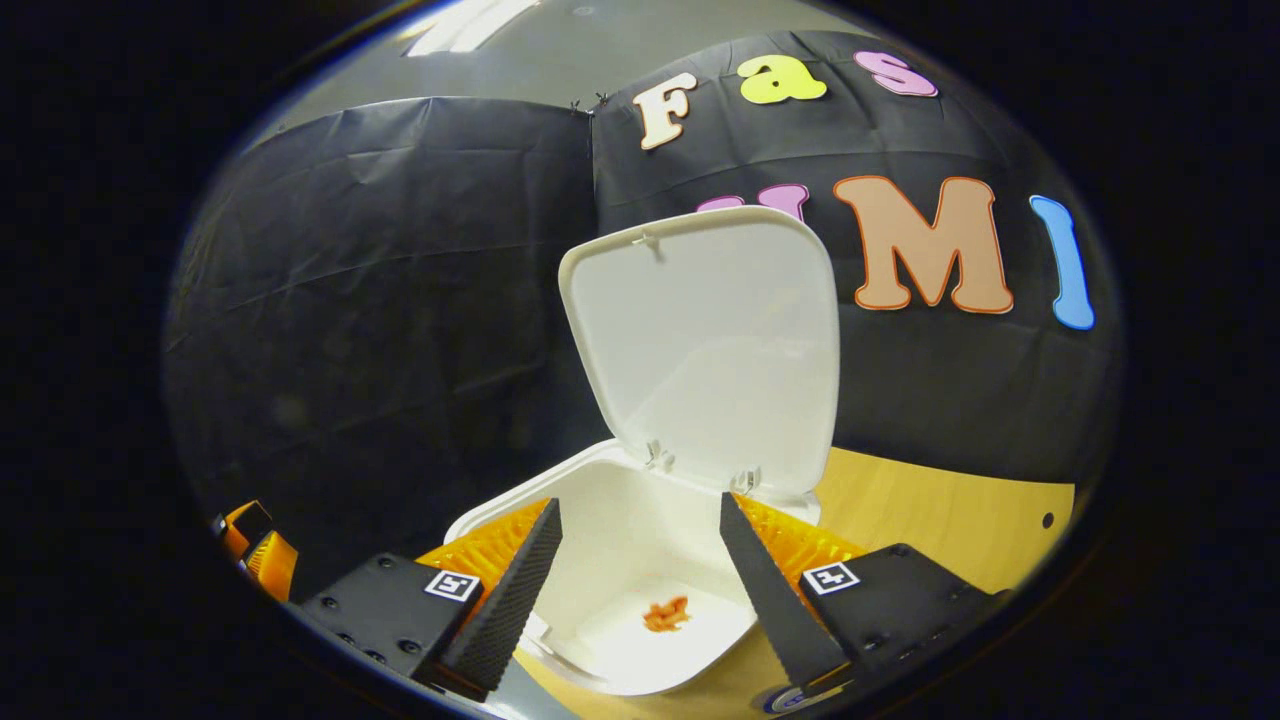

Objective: Press the lid of the desktop garbage bin to open it, pick up the crumpled paper on the desktop and throw it into the bin, then pick up the pop can on the desktop and drop it into the bin, and finally close the garbage bin lid.

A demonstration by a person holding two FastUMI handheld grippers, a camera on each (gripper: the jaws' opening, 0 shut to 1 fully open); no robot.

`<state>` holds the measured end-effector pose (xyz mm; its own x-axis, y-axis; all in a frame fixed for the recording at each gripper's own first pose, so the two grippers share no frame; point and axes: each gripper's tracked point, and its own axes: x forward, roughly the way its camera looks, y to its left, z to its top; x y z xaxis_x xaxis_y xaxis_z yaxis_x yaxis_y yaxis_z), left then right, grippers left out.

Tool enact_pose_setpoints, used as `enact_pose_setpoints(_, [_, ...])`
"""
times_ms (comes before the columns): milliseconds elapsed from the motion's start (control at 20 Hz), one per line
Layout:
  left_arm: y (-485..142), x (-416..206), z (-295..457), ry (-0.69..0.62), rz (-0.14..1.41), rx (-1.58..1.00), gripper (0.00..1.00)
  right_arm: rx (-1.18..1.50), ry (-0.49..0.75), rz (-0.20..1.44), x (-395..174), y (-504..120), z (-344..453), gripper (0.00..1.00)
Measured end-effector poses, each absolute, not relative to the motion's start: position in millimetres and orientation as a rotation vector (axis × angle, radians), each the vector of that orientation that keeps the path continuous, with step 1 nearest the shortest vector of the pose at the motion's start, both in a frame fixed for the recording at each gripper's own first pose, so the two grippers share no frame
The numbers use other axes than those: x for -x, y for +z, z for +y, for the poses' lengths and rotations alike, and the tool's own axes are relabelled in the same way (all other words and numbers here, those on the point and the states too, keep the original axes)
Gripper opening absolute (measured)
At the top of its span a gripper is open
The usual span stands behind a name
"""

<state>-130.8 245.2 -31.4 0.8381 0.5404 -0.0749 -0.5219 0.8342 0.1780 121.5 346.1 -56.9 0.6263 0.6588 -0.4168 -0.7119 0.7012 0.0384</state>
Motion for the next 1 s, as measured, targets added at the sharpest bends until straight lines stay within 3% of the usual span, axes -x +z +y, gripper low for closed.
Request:
enact_pose_setpoints(200, [-17.3, 104.4, 218.9, 0.464, 0.077, -0.165, 0.92, 0.102, 0.736, 0.356, -130.9, -33.3, 322.0, 0.95])
enact_pose_setpoints(250, [-12.3, 92.8, 207.2, 0.421, 0.064, -0.163, 0.92, 0.1, 0.708, 0.338, -134.0, -26.7, 308.3, 0.99])
enact_pose_setpoints(600, [13.8, 5.8, 76.9, -0.011, -0.061, -0.094, 0.92, 0.08, 0.39, 0.263, -139.5, 0.7, 152.4, 0.99])
enact_pose_setpoints(650, [9.2, -4.0, 54.4, -0.076, -0.059, -0.082, 0.94, 0.07, 0.336, 0.264, -135.2, 2.6, 128.1, 0.94])
enact_pose_setpoints(700, [2.3, -12.2, 32.6, -0.14, -0.049, -0.068, 0.92, 0.055, 0.286, 0.27, -129.6, 2.8, 103.5, 0.99])
enact_pose_setpoints(1000, [-74.8, -25.9, -73.3, -0.414, 0.079, -0.032, 0.93, -0.056, 0.018, 0.264, -84.3, 6.8, -9.9, 0.98])
